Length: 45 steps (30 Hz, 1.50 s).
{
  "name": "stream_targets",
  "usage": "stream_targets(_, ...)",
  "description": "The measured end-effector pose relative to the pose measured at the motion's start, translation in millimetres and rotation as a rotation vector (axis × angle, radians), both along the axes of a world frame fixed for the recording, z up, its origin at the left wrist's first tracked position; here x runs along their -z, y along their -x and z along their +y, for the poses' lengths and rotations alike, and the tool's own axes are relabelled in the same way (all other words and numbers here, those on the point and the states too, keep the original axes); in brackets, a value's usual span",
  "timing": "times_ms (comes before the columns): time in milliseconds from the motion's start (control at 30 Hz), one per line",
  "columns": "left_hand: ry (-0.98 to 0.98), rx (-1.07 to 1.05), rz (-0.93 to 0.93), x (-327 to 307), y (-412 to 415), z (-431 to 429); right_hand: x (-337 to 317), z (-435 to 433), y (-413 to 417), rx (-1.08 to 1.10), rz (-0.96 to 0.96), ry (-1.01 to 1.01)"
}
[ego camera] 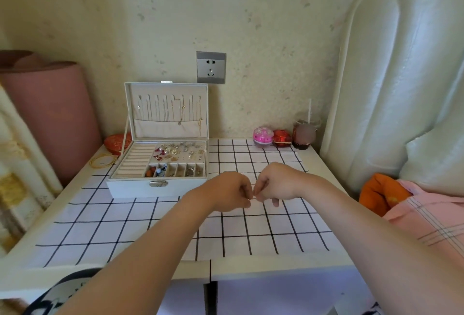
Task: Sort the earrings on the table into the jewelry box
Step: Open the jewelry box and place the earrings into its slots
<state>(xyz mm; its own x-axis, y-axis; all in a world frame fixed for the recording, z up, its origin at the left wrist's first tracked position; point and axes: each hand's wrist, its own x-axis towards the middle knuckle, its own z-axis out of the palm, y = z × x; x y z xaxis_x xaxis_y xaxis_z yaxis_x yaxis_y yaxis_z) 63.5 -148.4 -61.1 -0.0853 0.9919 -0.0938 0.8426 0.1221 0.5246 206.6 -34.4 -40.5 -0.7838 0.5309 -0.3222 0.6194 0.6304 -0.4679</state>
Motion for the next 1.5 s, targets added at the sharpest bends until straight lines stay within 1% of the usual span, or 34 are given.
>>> stream_targets(167,-0.182,-0.120,-0.105,-14,31,-7,-6,-4,33,0.022,0.251,-0.013)
stream_targets(267,-0.274,-0.226,-0.149,-24,51,-10,-11,-6,58,0.086,0.412,0.011)
stream_targets(333,-0.323,-0.295,-0.183,-30,63,-13,-16,-8,74,0.121,0.511,0.014)
stream_targets(433,-0.385,-0.368,-0.202,-39,80,-18,-24,-9,99,0.118,0.645,0.000)
stream_targets(500,-0.431,-0.415,-0.240,-44,92,-20,-29,-11,115,0.121,0.711,0.006)
stream_targets(633,-0.531,-0.497,-0.387,-53,113,-26,-39,-15,143,0.155,0.853,0.060)
stream_targets(733,-0.581,-0.537,-0.476,-58,125,-30,-47,-17,160,0.171,0.904,0.076)
stream_targets(867,-0.580,-0.552,-0.526,-57,144,-34,-49,-19,177,0.116,0.897,0.151)
stream_targets(967,-0.557,-0.564,-0.502,-52,157,-37,-42,-18,186,0.105,0.855,0.132)
stream_targets(1033,-0.558,-0.580,-0.491,-47,165,-38,-33,-16,191,0.086,0.778,0.055)
stream_targets(1133,-0.525,-0.616,-0.493,-38,175,-39,-17,-15,201,0.029,0.558,-0.172)
stream_targets(1267,-0.515,-0.634,-0.532,-32,181,-39,-3,-21,211,-0.018,0.339,-0.355)
stream_targets(1367,-0.527,-0.632,-0.531,-28,184,-39,1,-24,215,-0.046,0.284,-0.459)
stream_targets(1500,-0.513,-0.640,-0.536,-25,187,-37,-1,-21,216,-0.083,0.270,-0.473)
